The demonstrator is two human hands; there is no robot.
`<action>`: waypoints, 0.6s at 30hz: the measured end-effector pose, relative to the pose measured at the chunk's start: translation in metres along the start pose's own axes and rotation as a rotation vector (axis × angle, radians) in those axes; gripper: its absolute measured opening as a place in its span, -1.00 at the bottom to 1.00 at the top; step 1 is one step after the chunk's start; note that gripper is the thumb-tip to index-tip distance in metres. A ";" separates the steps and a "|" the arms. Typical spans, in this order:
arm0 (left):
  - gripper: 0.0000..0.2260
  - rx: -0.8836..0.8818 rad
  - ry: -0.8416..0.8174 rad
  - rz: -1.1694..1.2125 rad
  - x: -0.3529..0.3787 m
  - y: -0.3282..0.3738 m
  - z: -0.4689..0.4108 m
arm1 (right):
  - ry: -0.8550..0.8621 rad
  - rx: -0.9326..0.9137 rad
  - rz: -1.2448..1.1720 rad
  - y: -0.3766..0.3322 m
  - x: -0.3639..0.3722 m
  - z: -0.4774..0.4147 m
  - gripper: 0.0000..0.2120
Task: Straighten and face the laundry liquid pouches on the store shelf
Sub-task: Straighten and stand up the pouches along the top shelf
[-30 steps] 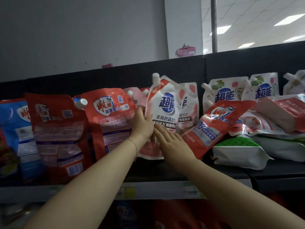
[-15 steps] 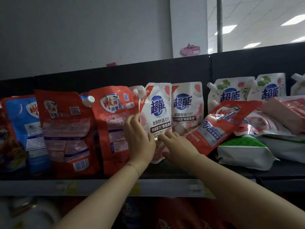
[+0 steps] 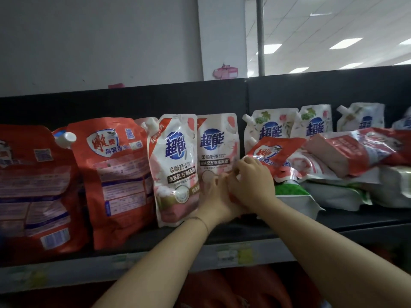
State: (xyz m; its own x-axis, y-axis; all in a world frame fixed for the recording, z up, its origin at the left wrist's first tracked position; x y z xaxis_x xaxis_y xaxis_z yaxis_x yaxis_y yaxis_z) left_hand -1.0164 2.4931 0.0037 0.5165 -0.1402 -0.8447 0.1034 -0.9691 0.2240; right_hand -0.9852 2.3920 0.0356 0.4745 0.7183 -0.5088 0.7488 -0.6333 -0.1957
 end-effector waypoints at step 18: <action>-0.20 0.147 0.041 0.097 0.017 0.007 -0.012 | 0.254 -0.107 0.040 0.032 0.024 0.014 -0.69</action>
State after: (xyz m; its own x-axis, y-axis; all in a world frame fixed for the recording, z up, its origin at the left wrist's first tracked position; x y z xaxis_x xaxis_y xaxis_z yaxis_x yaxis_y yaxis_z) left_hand -0.9971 2.4862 -0.0031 0.5528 -0.2293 -0.8011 -0.0725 -0.9710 0.2279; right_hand -0.9562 2.3847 0.0059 0.5949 0.7513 -0.2856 0.7655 -0.6380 -0.0835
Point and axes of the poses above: each hand's wrist, its own z-axis away from the middle knuckle, its own x-axis out of the palm, y = z × x, the point moved 2 cm from there along -z, towards the middle knuckle, and after that the axes turned 4 degrees about z, right-handed, at the moved point
